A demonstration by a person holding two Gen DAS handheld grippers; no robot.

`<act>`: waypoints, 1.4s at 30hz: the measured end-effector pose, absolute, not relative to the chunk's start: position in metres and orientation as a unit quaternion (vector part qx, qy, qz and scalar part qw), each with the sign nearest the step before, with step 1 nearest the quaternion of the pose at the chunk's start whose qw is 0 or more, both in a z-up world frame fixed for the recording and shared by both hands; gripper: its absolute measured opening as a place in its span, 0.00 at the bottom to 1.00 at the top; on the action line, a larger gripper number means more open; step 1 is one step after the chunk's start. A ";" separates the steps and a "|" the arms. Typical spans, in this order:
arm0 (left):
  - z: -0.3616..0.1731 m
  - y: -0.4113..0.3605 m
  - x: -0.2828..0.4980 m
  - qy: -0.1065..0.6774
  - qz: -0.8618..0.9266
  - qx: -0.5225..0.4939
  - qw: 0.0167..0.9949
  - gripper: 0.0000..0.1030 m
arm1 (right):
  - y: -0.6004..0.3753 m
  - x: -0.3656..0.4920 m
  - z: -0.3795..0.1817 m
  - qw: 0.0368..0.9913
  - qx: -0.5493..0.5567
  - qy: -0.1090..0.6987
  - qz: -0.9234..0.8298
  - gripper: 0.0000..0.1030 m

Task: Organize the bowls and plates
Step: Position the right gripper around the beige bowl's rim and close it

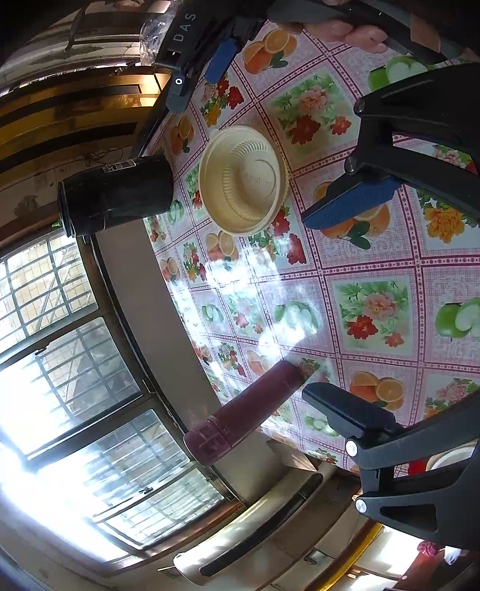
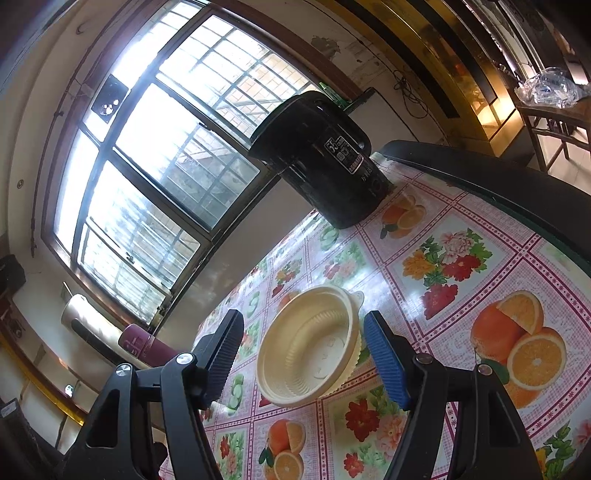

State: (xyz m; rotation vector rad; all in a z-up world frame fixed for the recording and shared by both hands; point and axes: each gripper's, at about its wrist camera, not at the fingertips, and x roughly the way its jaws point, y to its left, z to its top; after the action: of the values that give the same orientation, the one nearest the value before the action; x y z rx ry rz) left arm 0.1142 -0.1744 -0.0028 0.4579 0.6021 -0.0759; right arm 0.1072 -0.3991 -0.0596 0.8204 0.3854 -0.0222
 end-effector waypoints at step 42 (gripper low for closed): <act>-0.060 -0.210 0.244 0.385 -0.095 0.041 0.917 0.83 | -0.399 0.185 -0.092 0.887 0.377 0.265 -0.017 0.58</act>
State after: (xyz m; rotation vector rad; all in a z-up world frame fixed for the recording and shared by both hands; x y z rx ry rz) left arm 0.2437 -0.2104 -0.0602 0.0840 0.7921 -0.1955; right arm 0.1847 -0.3986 -0.0922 0.7844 0.5501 -0.0355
